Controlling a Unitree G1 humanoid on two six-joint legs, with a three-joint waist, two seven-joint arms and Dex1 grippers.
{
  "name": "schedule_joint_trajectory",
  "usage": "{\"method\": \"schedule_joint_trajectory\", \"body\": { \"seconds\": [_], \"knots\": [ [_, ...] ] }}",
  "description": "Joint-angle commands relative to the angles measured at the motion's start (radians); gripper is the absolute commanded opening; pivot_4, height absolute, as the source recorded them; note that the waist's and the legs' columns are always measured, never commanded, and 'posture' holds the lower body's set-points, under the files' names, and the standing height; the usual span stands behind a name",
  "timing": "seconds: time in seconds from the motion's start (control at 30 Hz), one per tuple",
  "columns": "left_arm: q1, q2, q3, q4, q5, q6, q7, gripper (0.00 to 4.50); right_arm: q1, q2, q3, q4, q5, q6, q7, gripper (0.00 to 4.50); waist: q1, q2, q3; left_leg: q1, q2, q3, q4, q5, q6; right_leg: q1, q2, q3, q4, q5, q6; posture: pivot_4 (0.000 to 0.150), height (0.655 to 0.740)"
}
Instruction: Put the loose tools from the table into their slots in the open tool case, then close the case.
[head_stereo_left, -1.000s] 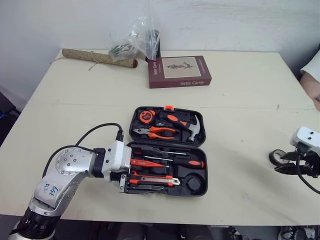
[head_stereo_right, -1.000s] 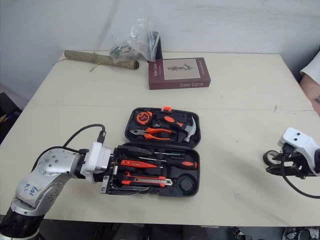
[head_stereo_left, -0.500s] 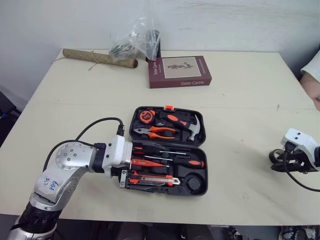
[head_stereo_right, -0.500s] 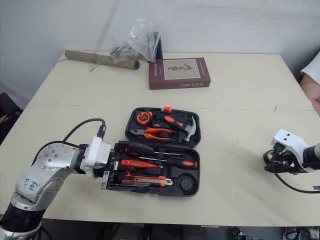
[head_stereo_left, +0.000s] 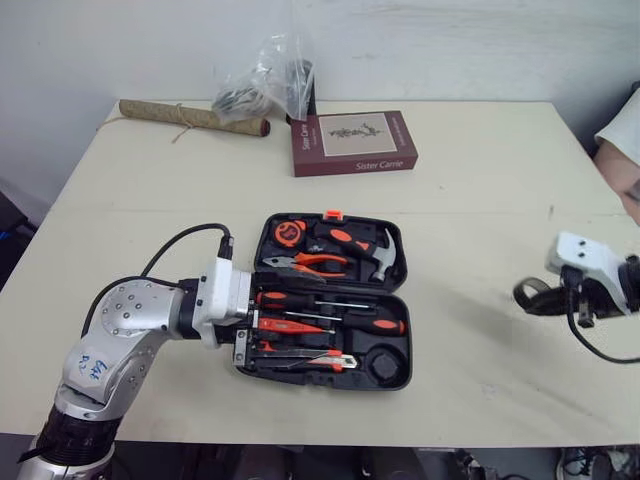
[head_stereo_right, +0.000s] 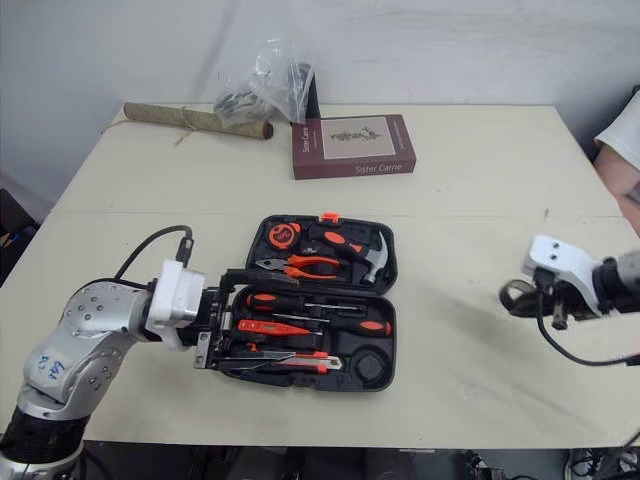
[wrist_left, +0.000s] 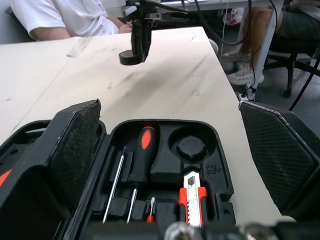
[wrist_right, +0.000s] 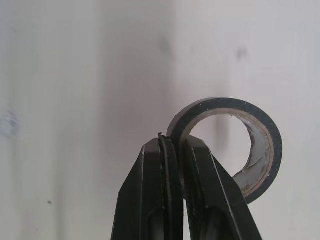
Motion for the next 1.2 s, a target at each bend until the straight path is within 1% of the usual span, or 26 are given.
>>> {"method": "schedule_joint_trajectory", "body": {
  "seconds": [0.03, 0.13, 0.2, 0.3, 0.4, 0.6, 0.87, 1.07, 1.13, 1.2],
  "knots": [
    [0.096, 0.047, 0.048, -0.005, 0.005, -0.061, -0.070, 4.50, -0.083, 0.033, 0.067, -0.346, 0.135, 0.090, 0.112, 0.03, -0.001, 0.000, 0.000, 0.000, 0.001, 0.000, 0.000, -0.001, -0.001, -0.001, 0.000, 0.000, 0.000, 0.000, -0.001, 0.150, 0.7400],
    [0.162, 0.072, 0.052, 0.008, 0.044, -0.118, -0.107, 4.50, -0.161, 0.124, 0.165, -0.504, 0.185, 0.112, 0.130, 0.03, 0.003, -0.002, 0.001, -0.001, 0.003, -0.001, 0.000, -0.002, -0.003, -0.001, 0.000, -0.001, 0.000, -0.001, -0.002, 0.150, 0.7400],
    [0.191, 0.077, 0.050, 0.018, 0.069, -0.153, -0.117, 4.50, -0.205, 0.170, 0.232, -0.569, 0.194, 0.130, 0.131, 0.03, 0.007, -0.002, 0.002, -0.001, 0.002, -0.001, 0.000, -0.002, -0.003, -0.001, -0.001, -0.001, 0.000, -0.001, -0.002, 0.150, 0.7400],
    [0.211, 0.069, 0.041, 0.024, 0.087, -0.186, -0.115, 4.50, -0.239, 0.217, 0.319, -0.614, 0.190, 0.140, 0.126, 0.03, 0.010, -0.002, 0.002, -0.004, -0.001, -0.004, 0.000, -0.002, -0.001, -0.002, -0.005, -0.003, 0.000, -0.001, -0.002, 0.150, 0.7400],
    [0.222, 0.068, 0.040, 0.016, 0.086, -0.195, -0.113, 4.50, -0.240, 0.237, 0.381, -0.601, 0.163, 0.097, 0.135, 0.03, 0.006, -0.003, 0.001, -0.004, -0.004, -0.004, 0.000, -0.004, 0.001, -0.002, -0.009, -0.004, -0.001, -0.001, -0.002, 0.150, 0.7400],
    [0.249, 0.087, 0.048, 0.008, 0.086, -0.198, -0.121, 4.50, -0.243, 0.258, 0.477, -0.545, 0.075, 0.018, 0.135, 0.03, 0.003, -0.003, 0.001, -0.004, -0.004, -0.003, 0.000, -0.004, 0.003, -0.002, -0.010, -0.007, -0.001, -0.001, -0.002, 0.150, 0.7400],
    [0.261, 0.102, 0.058, -0.017, 0.072, -0.172, -0.102, 4.50, -0.267, 0.246, 0.556, -0.504, -0.017, 0.006, 0.143, 0.03, 0.002, -0.003, 0.001, -0.004, -0.004, -0.003, 0.000, -0.004, 0.003, -0.002, -0.010, -0.007, 0.000, -0.001, -0.002, 0.150, 0.7400],
    [0.250, 0.099, 0.051, -0.031, 0.070, -0.150, -0.082, 4.50, -0.295, 0.280, 0.596, -0.461, -0.098, 0.004, 0.119, 0.03, 0.002, -0.003, 0.001, -0.004, -0.004, -0.004, 0.001, -0.004, 0.003, -0.002, -0.010, -0.007, 0.000, -0.001, -0.002, 0.150, 0.7400],
    [0.249, 0.099, 0.052, -0.033, 0.071, -0.145, -0.079, 4.50, -0.310, 0.259, 0.619, -0.454, -0.137, 0.002, 0.133, 0.03, 0.001, -0.003, 0.001, -0.004, -0.004, -0.004, 0.001, -0.004, 0.003, -0.002, -0.010, -0.007, 0.000, -0.001, -0.002, 0.150, 0.7400],
    [0.250, 0.099, 0.054, -0.035, 0.073, -0.142, -0.075, 4.50, -0.321, 0.240, 0.632, -0.461, -0.141, 0.011, 0.142, 0.03, 0.001, -0.003, 0.001, -0.003, -0.004, -0.004, 0.001, -0.004, 0.003, -0.001, -0.010, -0.007, 0.000, -0.001, -0.002, 0.150, 0.7400]
  ]
}}
